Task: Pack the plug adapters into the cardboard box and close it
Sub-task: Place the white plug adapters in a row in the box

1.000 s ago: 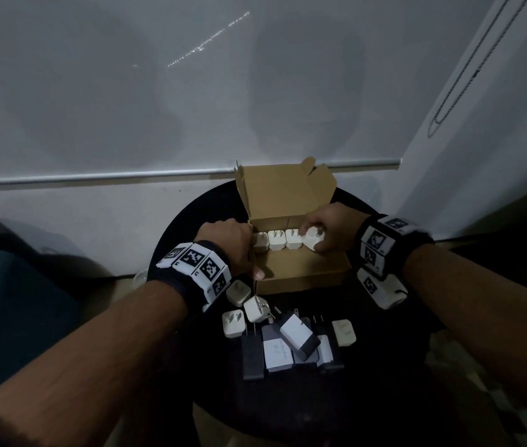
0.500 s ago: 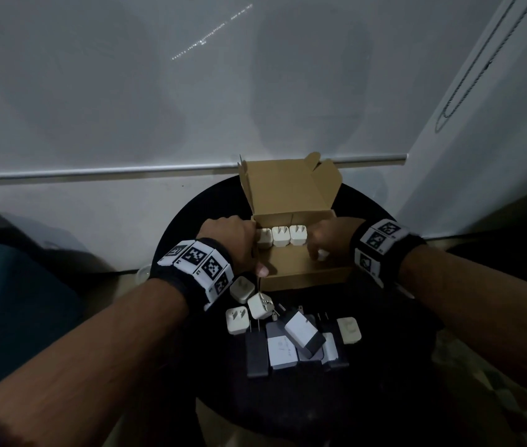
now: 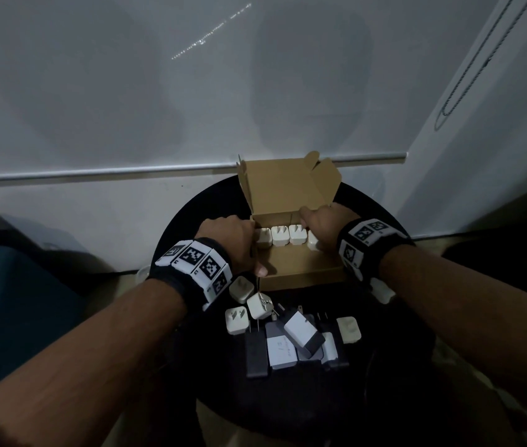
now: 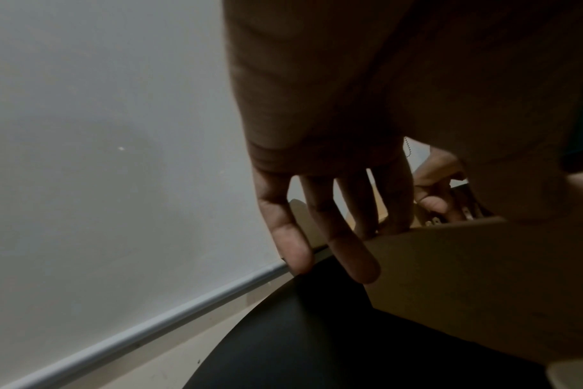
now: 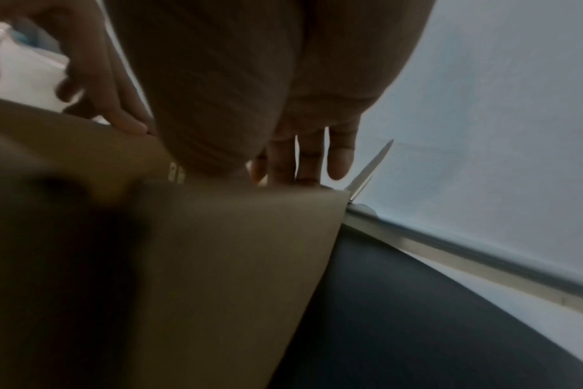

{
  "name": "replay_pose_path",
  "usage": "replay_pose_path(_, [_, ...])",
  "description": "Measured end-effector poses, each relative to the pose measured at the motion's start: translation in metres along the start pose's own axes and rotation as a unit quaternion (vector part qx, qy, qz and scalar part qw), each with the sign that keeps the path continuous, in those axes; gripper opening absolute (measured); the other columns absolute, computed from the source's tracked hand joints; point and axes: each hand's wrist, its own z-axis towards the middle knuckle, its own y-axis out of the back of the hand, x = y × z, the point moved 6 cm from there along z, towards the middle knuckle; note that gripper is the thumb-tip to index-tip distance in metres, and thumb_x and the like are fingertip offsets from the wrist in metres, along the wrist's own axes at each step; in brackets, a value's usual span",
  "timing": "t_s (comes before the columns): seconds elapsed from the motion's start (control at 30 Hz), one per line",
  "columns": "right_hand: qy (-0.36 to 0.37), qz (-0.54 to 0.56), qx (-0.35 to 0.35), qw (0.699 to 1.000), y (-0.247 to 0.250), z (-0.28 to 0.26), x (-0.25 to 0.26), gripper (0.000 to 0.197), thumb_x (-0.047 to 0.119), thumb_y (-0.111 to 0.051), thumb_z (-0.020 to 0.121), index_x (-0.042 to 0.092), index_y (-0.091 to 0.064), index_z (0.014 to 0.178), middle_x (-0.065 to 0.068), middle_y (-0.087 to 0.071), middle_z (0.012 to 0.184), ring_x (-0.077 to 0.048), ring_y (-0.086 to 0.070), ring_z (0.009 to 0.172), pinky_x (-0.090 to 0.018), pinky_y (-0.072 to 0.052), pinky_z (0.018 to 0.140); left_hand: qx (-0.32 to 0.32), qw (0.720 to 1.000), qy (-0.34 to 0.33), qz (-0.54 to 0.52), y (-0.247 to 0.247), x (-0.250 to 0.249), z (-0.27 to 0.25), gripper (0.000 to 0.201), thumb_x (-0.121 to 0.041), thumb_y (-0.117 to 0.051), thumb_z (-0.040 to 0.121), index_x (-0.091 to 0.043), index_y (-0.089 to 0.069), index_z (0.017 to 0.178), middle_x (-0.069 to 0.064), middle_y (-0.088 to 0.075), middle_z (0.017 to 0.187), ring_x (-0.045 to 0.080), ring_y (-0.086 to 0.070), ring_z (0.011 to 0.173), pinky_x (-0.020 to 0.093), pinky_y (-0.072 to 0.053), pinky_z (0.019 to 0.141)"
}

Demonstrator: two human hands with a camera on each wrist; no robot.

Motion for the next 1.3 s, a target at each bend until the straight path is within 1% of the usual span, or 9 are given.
replay_pose_path(0.1, [-0.003, 0.053, 0.002, 0.999, -0.002, 0.002, 0.0, 0.043, 0.001, -0.06, 0.084, 0.005, -0.04, 0.121, -0.018, -0.061, 0.113, -0.034, -0.062, 0.1, -0.039, -0.05, 0.078, 0.006, 1.0, 0.002, -0.004, 0.001, 0.0, 0.0, 0.077, -0.074, -0.069, 0.063, -0.027, -0.056, 0.123, -0.005, -0.049, 0.08, 0.02, -0.057, 0.081, 0.03, -0.041, 0.068])
replay_pose_path(0.23, [-0.007, 0.087, -0.018, 0.996, -0.002, 0.006, -0.002, 0.043, -0.005, -0.056, 0.083, 0.006, -0.039, 0.12, -0.017, -0.06, 0.115, -0.033, -0.062, 0.1, -0.042, -0.052, 0.083, 0.003, 1.0, -0.002, -0.001, 0.0, 0.001, 0.002, 0.078, -0.074, -0.069, 0.062, -0.028, -0.057, 0.124, -0.004, -0.053, 0.086, 0.022, -0.062, 0.091, 0.031, -0.04, 0.068])
replay_pose_path(0.33, [0.001, 0.05, -0.024, 0.998, -0.002, 0.006, 0.0, 0.039, -0.003, -0.053, 0.086, 0.005, -0.04, 0.122, -0.018, -0.057, 0.116, -0.036, -0.062, 0.102, -0.044, -0.051, 0.084, -0.003, 1.0, -0.005, 0.0, 0.0, 0.001, 0.003, 0.078, -0.074, -0.069, 0.062, -0.029, -0.057, 0.124, -0.002, -0.062, 0.097, 0.023, -0.063, 0.093, 0.031, -0.039, 0.069])
replay_pose_path(0.4, [0.012, 0.013, -0.04, 0.999, -0.002, 0.006, 0.002, 0.04, -0.003, -0.053, 0.086, 0.005, -0.041, 0.123, -0.018, -0.056, 0.117, -0.037, -0.061, 0.103, -0.045, -0.051, 0.083, -0.001, 1.0, -0.003, -0.003, 0.0, 0.001, 0.003, 0.078, -0.074, -0.07, 0.061, -0.03, -0.058, 0.124, -0.001, -0.062, 0.098, 0.023, -0.063, 0.093, 0.031, -0.04, 0.069])
replay_pose_path(0.53, [0.023, -0.002, -0.094, 0.995, 0.01, -0.004, -0.001, 0.029, -0.004, -0.051, 0.087, 0.005, -0.048, 0.114, -0.014, -0.055, 0.112, -0.034, -0.062, 0.094, -0.037, -0.048, 0.069, 0.005, 1.0, -0.001, -0.003, -0.001, 0.0, 0.003, 0.077, -0.074, -0.069, 0.062, -0.029, -0.058, 0.124, -0.001, -0.062, 0.099, 0.023, -0.062, 0.093, 0.032, -0.04, 0.069])
replay_pose_path(0.67, [0.022, 0.014, -0.118, 0.993, 0.016, -0.023, -0.013, 0.02, 0.009, -0.06, 0.086, 0.009, -0.054, 0.106, -0.01, -0.06, 0.108, -0.03, -0.062, 0.093, -0.037, -0.05, 0.078, 0.003, 1.0, 0.0, 0.0, -0.001, -0.001, 0.003, 0.076, -0.075, -0.07, 0.062, -0.029, -0.059, 0.122, -0.002, -0.061, 0.096, 0.023, -0.062, 0.092, 0.032, -0.041, 0.069])
replay_pose_path(0.83, [-0.008, -0.155, -0.075, 0.985, 0.005, -0.021, -0.021, 0.011, 0.025, -0.058, 0.087, 0.02, -0.067, 0.091, -0.003, -0.067, 0.099, -0.025, -0.055, 0.101, -0.036, -0.038, 0.087, 0.004, 1.0, 0.01, 0.002, 0.004, -0.002, 0.002, 0.075, -0.073, -0.071, 0.061, -0.028, -0.061, 0.12, -0.003, -0.054, 0.087, 0.022, -0.062, 0.089, 0.031, -0.043, 0.07])
replay_pose_path(1.07, [0.004, -0.126, -0.062, 0.99, -0.007, -0.007, -0.017, 0.02, 0.034, -0.058, 0.087, 0.03, -0.07, 0.103, -0.001, -0.066, 0.106, -0.023, -0.052, 0.11, -0.038, -0.036, 0.1, 0.004, 1.0, 0.015, 0.0, 0.001, 0.002, 0.003, 0.074, -0.074, -0.071, 0.06, -0.028, -0.06, 0.117, -0.006, -0.053, 0.082, 0.02, -0.059, 0.082, 0.03, -0.041, 0.067])
replay_pose_path(1.3, [0.02, -0.097, -0.053, 0.994, -0.01, -0.01, -0.017, 0.03, 0.034, -0.05, 0.092, 0.035, -0.062, 0.12, -0.002, -0.063, 0.118, -0.023, -0.049, 0.117, -0.039, -0.034, 0.104, 0.0, 1.0, 0.011, 0.001, -0.001, 0.001, 0.005, 0.075, -0.075, -0.07, 0.059, -0.032, -0.06, 0.119, -0.006, -0.052, 0.083, 0.022, -0.062, 0.09, 0.031, -0.04, 0.068])
